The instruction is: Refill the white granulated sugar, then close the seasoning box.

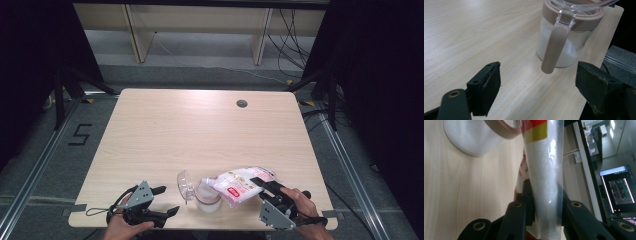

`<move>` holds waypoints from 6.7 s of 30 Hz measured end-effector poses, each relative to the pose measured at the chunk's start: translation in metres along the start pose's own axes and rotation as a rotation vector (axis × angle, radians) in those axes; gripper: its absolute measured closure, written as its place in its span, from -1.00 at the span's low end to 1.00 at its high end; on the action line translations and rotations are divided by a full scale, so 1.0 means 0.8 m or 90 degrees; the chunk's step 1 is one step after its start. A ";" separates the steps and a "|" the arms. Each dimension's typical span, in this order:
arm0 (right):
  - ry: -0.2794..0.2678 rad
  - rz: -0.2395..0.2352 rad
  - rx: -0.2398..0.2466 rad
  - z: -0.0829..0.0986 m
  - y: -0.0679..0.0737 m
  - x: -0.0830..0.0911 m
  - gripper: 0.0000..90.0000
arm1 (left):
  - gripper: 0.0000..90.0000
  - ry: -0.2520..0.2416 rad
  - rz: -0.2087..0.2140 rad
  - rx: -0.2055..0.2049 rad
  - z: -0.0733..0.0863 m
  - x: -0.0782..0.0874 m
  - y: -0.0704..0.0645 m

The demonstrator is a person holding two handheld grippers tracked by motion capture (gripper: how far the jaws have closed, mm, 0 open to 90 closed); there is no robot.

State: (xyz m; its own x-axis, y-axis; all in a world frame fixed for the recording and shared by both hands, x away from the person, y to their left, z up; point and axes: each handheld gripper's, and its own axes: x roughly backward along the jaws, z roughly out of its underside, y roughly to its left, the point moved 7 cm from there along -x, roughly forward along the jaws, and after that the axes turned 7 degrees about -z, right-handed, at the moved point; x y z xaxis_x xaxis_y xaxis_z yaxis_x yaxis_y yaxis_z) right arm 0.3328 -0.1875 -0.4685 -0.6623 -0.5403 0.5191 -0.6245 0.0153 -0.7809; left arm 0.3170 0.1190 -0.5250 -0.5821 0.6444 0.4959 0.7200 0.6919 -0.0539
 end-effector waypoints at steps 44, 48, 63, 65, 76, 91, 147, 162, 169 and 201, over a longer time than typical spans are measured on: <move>-0.077 -0.032 -0.322 0.054 -0.001 -0.019 0.77 | -0.55 -0.004 0.000 0.004 -0.001 0.000 0.000; -0.090 -0.033 -0.354 0.058 -0.002 -0.018 0.77 | -0.55 0.000 0.001 -0.002 -0.001 0.001 0.000; -0.106 0.004 -0.477 0.076 -0.008 -0.010 0.77 | -0.55 0.001 -0.001 -0.005 -0.001 0.001 0.000; -0.107 0.008 -0.499 0.079 -0.008 -0.008 0.77 | -0.55 0.000 0.000 -0.001 -0.001 0.001 -0.001; -0.114 0.035 -0.575 0.090 -0.009 -0.001 0.77 | -0.55 0.001 -0.002 -0.006 -0.001 0.001 0.000; -0.125 0.053 -0.661 0.102 0.001 0.011 0.76 | -0.55 -0.003 -0.003 0.003 -0.001 0.000 -0.001; -0.080 0.123 -0.747 0.113 0.027 0.059 -0.30 | -0.55 -0.003 -0.002 0.013 -0.004 -0.003 0.001; -0.041 0.122 -0.775 0.114 0.049 0.081 -0.33 | -0.53 0.007 0.001 0.019 -0.002 -0.001 0.002; -0.033 0.107 -0.778 0.111 0.057 0.082 -0.34 | -0.53 0.004 0.000 0.014 -0.003 0.001 0.002; -0.007 0.104 -0.765 0.111 0.062 0.082 -0.35 | 0.99 -0.031 0.021 -0.005 -0.023 0.013 -0.018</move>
State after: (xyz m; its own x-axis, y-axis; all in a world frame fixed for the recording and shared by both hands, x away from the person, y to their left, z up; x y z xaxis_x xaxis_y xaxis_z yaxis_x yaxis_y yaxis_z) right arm 0.2952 -0.2972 -0.5041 -0.7692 -0.4659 0.4374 -0.5235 0.8519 -0.0133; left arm 0.3071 0.1099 -0.5032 -0.5756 0.6821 0.4510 0.7419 0.6676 -0.0627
